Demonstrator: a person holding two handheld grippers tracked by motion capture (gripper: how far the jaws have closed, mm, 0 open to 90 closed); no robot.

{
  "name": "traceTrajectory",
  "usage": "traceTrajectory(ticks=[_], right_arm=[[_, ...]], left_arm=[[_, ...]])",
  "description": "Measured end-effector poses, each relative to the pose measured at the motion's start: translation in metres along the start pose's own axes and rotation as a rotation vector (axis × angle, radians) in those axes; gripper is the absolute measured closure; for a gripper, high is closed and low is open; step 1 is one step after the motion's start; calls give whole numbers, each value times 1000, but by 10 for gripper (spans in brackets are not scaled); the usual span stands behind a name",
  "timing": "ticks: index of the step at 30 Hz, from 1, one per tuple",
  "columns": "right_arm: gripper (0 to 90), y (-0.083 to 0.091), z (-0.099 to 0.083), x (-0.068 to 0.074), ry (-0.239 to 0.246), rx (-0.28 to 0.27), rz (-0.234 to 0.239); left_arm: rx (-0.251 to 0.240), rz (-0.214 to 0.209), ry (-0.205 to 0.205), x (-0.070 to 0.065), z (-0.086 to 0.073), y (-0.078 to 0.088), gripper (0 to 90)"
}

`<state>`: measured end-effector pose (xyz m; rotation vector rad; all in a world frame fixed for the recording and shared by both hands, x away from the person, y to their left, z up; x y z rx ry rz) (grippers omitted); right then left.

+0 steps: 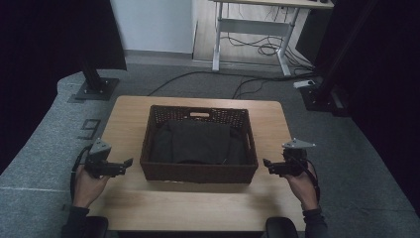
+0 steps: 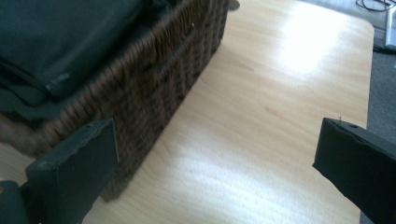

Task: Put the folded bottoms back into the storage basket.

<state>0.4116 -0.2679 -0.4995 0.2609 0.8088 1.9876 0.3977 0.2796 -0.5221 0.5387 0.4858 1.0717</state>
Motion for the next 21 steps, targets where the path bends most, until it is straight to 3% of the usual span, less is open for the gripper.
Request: traceTrajectory(ticks=[8, 14, 21], right_arm=[[0, -15, -33, 3, -46, 17, -3], [0, -24, -49, 7, -57, 22, -13], [0, -36, -62, 12, -67, 30, -12]], left_arm=[[38, 4, 20, 2, -34, -16, 0], [66, 10, 3, 1, -50, -27, 0], [94, 13, -5, 2, -59, -32, 0]])
Point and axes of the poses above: each handheld gripper's, and its own axes: y roughly backward along the jaws, z roughly out of its top, x roughly to its left, the point moved 8 cm from there along -y, roughly forward along the jaws, and after that the axes turned 8 degrees about y, right-handed, at the moved point
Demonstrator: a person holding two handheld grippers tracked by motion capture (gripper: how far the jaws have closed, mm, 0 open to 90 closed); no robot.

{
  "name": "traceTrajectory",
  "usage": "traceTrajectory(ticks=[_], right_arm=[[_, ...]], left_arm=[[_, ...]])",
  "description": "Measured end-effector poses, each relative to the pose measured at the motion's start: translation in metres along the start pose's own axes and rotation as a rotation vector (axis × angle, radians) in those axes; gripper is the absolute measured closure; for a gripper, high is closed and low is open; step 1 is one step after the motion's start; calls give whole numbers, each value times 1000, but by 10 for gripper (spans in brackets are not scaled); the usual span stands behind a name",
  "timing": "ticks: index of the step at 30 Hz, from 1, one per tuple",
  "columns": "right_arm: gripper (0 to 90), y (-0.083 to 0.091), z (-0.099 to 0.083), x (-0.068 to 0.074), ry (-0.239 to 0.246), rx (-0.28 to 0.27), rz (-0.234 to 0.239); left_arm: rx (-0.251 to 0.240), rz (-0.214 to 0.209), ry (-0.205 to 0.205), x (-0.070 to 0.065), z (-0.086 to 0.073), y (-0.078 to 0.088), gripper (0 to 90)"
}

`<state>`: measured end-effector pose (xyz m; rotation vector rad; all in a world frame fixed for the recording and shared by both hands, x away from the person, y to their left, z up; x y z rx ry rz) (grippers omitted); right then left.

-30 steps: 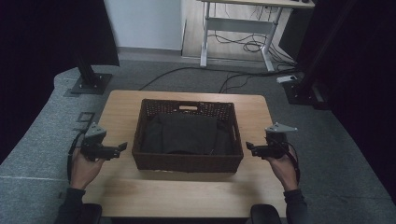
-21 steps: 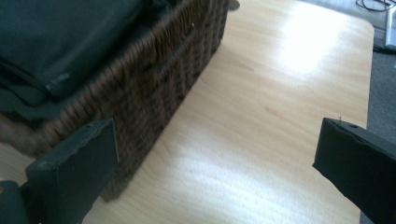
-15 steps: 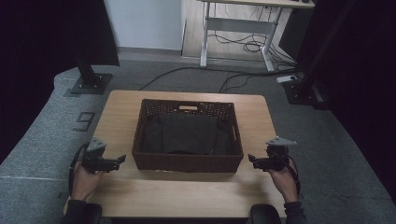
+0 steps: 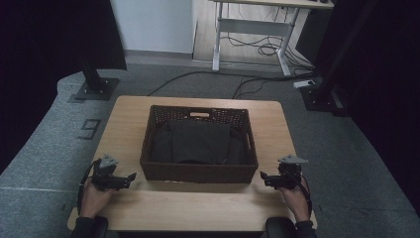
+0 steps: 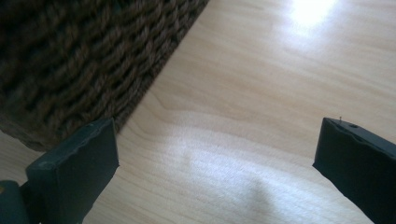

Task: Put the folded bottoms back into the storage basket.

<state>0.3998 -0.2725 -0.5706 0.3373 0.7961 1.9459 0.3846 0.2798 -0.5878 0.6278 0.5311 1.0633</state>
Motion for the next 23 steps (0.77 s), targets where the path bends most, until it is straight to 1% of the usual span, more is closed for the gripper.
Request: traceTrajectory(ticks=[1, 2, 4, 5, 6, 8, 9, 12, 13, 23], right_arm=[[0, -4, -4, 2, 1, 7, 0], [0, -4, -4, 2, 1, 7, 0], [0, -8, -9, 3, -2, 13, 1], [0, -13, -14, 4, -3, 21, 0], [0, -13, -14, 4, -3, 21, 0], [0, -17, -20, 5, 2, 37, -2], [0, -19, -22, 5, 5, 42, -4], [0, -26, -31, 8, 8, 66, 3], [0, -27, -31, 10, 2, 56, 6], [0, -27, -32, 10, -3, 58, 5]], left_arm=[[10, 3, -2, 0, -3, -2, 0], [10, 3, -2, 0, -3, -2, 0], [33, 1, -4, 0, -7, -6, 0], [51, -2, -3, 0, -10, -9, 0], [51, -2, -3, 0, -10, -9, 0], [84, -2, -10, 0, -14, -13, 0], [88, -4, -11, -1, -15, -13, 0], [85, -4, -11, -1, -15, -14, 0], [84, -5, -9, -1, -15, -14, 0], [83, 10, 7, -1, -14, -15, 0]])
Point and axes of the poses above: each handheld gripper's, and its own axes: y roughly backward along the jaws, z roughly out of its top, x roughly to its left, the point moved 8 cm from there along -y, roughly forward along the jaws, and after that the axes turned 8 degrees about y, right-handed, at the moved point
